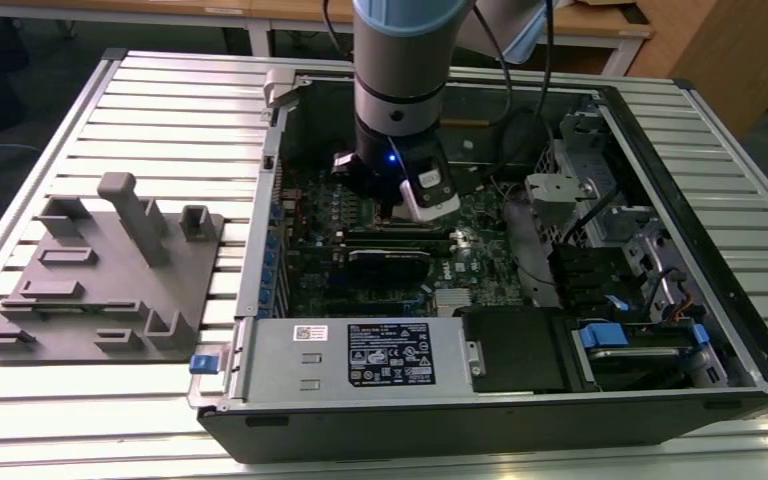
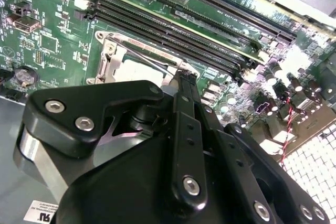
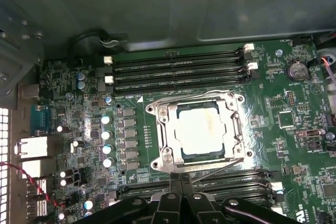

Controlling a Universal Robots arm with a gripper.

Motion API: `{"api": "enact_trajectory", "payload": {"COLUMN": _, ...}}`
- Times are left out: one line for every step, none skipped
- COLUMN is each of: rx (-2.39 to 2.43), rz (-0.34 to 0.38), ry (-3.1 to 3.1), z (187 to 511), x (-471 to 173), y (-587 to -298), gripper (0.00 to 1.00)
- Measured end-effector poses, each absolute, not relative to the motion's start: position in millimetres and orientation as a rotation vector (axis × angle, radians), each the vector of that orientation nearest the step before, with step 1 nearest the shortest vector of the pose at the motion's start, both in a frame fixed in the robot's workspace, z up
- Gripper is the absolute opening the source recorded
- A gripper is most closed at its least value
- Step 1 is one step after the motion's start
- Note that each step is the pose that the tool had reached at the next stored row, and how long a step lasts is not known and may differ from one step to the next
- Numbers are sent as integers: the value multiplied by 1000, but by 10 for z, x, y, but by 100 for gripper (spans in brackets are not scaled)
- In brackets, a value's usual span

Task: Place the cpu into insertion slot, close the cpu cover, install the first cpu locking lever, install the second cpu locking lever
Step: 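Install the second cpu locking lever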

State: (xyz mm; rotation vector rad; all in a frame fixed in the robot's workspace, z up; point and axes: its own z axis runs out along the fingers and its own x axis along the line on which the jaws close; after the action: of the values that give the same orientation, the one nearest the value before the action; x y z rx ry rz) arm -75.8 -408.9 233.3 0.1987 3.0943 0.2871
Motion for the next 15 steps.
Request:
{"api": "enact_trajectory", "payload": {"rx": 200, "rz": 287, "ry": 3094, "z": 2332, "x": -760, "y": -4092, "gripper": 11}}
{"api": "enact_trajectory", "payload": {"rx": 201, "rz": 287, "ry": 3094, "z": 2329, "x": -761, "y": -4094, "gripper": 11}}
{"api": "enact_trajectory", "payload": {"rx": 202, "rz": 287, "ry": 3094, "z": 2323, "x": -761, "y": -4096, "gripper": 11}}
{"api": "enact_trajectory", "payload": {"rx": 203, "rz": 287, "ry": 3094, "z": 2314, "x": -762, "y": -4097, "gripper": 11}}
{"api": "enact_trajectory", "payload": {"rx": 204, "rz": 287, "ry": 3094, "z": 2302, "x": -762, "y": -4099, "gripper": 11}}
{"api": "enact_trajectory", "payload": {"rx": 204, "rz": 287, "ry": 3094, "z": 2294, "x": -762, "y": -4100, "gripper": 11}}
{"api": "enact_trajectory", "payload": {"rx": 204, "rz": 287, "ry": 3094, "z": 2290, "x": -763, "y": -4100, "gripper": 11}}
{"api": "enact_trajectory", "payload": {"rx": 204, "rz": 286, "ry": 3094, "z": 2290, "x": -763, "y": -4101, "gripper": 11}}
{"api": "enact_trajectory", "payload": {"rx": 204, "rz": 286, "ry": 3094, "z": 2288, "x": -763, "y": -4101, "gripper": 11}}
{"api": "enact_trajectory", "payload": {"rx": 204, "rz": 287, "ry": 3094, "z": 2284, "x": -764, "y": -4100, "gripper": 11}}
{"api": "enact_trajectory", "payload": {"rx": 204, "rz": 287, "ry": 3094, "z": 2280, "x": -767, "y": -4100, "gripper": 11}}
{"api": "enact_trajectory", "payload": {"rx": 204, "rz": 287, "ry": 3094, "z": 2276, "x": -769, "y": -4100, "gripper": 11}}
{"api": "enact_trajectory", "payload": {"rx": 204, "rz": 287, "ry": 3094, "z": 2275, "x": -769, "y": -4100, "gripper": 11}}
{"api": "enact_trajectory", "payload": {"rx": 204, "rz": 287, "ry": 3094, "z": 2275, "x": -769, "y": -4100, "gripper": 11}}
{"api": "enact_trajectory", "payload": {"rx": 204, "rz": 287, "ry": 3094, "z": 2275, "x": -769, "y": -4100, "gripper": 11}}
